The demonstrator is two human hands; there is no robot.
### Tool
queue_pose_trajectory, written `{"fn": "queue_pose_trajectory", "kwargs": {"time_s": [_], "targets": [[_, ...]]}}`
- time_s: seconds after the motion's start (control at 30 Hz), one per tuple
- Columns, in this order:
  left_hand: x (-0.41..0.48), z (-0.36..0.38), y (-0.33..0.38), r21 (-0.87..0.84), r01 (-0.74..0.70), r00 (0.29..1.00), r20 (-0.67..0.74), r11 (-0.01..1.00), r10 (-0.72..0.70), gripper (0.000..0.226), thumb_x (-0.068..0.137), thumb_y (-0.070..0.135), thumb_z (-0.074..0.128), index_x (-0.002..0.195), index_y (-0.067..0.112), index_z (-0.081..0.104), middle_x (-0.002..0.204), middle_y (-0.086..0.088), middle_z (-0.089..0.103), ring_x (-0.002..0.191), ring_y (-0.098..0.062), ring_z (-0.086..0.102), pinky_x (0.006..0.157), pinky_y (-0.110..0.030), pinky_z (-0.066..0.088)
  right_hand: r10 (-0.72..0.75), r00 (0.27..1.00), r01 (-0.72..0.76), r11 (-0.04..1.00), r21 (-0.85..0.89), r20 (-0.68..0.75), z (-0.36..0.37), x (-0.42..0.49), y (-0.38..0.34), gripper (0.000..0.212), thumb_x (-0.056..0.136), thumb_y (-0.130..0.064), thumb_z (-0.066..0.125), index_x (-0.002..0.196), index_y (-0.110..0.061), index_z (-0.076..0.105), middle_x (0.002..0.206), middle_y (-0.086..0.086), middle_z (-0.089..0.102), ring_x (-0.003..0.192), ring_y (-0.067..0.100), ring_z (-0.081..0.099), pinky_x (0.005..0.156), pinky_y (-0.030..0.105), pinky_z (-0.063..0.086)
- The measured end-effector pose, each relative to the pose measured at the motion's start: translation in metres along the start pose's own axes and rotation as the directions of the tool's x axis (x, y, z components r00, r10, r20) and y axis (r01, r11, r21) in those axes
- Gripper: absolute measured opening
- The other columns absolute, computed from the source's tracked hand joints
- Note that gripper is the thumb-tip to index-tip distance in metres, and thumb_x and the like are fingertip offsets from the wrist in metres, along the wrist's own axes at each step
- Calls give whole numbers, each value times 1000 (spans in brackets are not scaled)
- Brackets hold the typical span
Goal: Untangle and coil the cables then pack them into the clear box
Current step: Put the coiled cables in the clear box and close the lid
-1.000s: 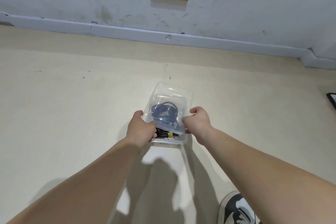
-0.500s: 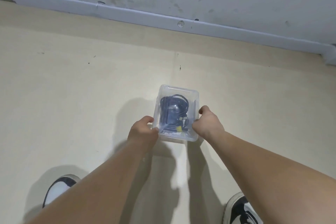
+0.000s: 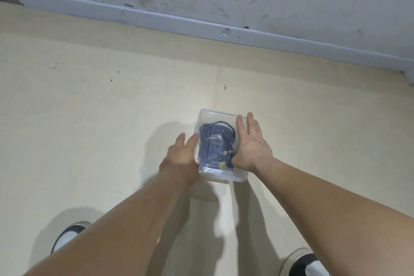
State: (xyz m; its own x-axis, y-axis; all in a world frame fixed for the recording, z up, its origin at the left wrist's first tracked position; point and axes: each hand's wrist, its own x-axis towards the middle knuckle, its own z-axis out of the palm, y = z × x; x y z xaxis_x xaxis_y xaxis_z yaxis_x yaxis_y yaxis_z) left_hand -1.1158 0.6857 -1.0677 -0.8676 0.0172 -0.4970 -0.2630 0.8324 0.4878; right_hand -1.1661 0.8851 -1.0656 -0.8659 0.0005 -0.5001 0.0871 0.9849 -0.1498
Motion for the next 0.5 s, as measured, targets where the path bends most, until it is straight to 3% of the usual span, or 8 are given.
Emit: {"fn": "queue_pose_trajectory", "kwargs": {"time_s": [0.1, 0.17, 0.27, 0.5], "targets": [[18, -9, 22, 295, -176, 984, 70, 939, 163, 103, 87, 9, 64, 164, 35, 0, 170, 8, -24, 160, -18, -11, 122, -42, 31, -69, 996, 76, 987, -144, 54, -15, 20, -6, 140, 66, -35, 84, 160, -29, -20, 166, 0, -31, 156, 20, -22, 128, 43, 13], [30, -11, 34, 433, -236, 972, 112, 870, 208, 107, 86, 15, 68, 164, 25, -5, 169, 0, -31, 158, -24, -20, 128, -45, 17, -61, 991, 81, 982, -170, 117, -14, 27, -9, 141, 66, -34, 83, 159, -27, -23, 166, 1, -33, 154, 21, -26, 128, 42, 13], [50, -16, 44, 585, -230, 973, 168, 778, 162, 120, 83, 22, 74, 163, 19, -15, 166, -8, -35, 156, -27, -26, 129, -51, 4, -43, 986, 74, 979, -190, 163, -3, 30, -12, 139, 68, -29, 76, 154, -24, -34, 159, 5, -44, 148, 26, -39, 127, 46, 17], [75, 2, 35, 562, -174, 982, 159, 809, 101, 137, 74, 32, 79, 158, 13, -26, 164, -12, -39, 156, -27, -28, 130, -47, 3, -41, 989, 60, 989, -134, 144, 13, 38, -15, 138, 70, -36, 71, 149, -22, -42, 152, 7, -54, 140, 30, -50, 123, 52, 25]]}}
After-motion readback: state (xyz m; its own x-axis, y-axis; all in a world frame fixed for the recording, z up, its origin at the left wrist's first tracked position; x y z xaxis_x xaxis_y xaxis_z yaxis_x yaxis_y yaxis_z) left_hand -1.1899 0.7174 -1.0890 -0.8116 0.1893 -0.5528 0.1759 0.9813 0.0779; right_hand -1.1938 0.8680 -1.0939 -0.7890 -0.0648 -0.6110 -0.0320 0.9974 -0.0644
